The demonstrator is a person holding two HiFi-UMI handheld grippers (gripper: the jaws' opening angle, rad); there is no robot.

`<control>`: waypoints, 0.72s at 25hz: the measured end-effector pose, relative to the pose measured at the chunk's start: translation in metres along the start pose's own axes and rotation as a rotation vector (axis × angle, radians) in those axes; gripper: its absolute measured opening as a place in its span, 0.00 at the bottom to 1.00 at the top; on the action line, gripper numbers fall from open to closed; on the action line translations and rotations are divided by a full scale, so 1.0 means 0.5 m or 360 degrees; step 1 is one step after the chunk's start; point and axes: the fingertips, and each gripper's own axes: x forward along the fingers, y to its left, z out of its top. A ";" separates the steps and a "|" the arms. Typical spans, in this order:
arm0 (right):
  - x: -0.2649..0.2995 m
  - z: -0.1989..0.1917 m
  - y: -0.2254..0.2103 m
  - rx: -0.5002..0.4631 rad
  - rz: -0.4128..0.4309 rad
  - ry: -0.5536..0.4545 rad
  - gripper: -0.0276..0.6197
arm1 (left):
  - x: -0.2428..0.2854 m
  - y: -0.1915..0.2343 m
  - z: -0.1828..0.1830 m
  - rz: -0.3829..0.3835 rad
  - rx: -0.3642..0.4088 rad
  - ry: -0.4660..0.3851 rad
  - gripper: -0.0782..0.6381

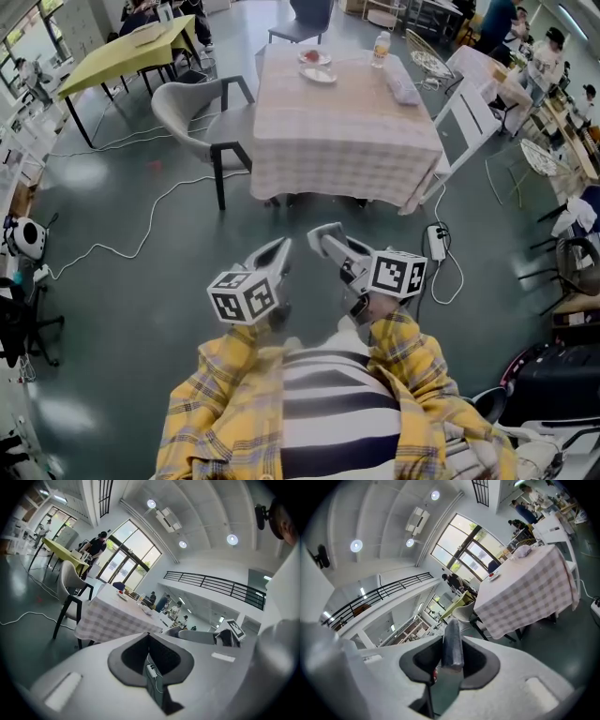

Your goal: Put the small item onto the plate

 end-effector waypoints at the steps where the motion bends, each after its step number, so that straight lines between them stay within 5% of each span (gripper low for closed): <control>1: 0.006 -0.001 0.001 -0.0008 -0.0002 -0.0001 0.20 | -0.004 0.005 0.003 -0.0001 0.0007 -0.0005 0.09; 18: 0.106 0.046 -0.041 0.0013 -0.0021 0.0065 0.20 | 0.074 0.088 0.039 0.0021 -0.0060 0.0006 0.09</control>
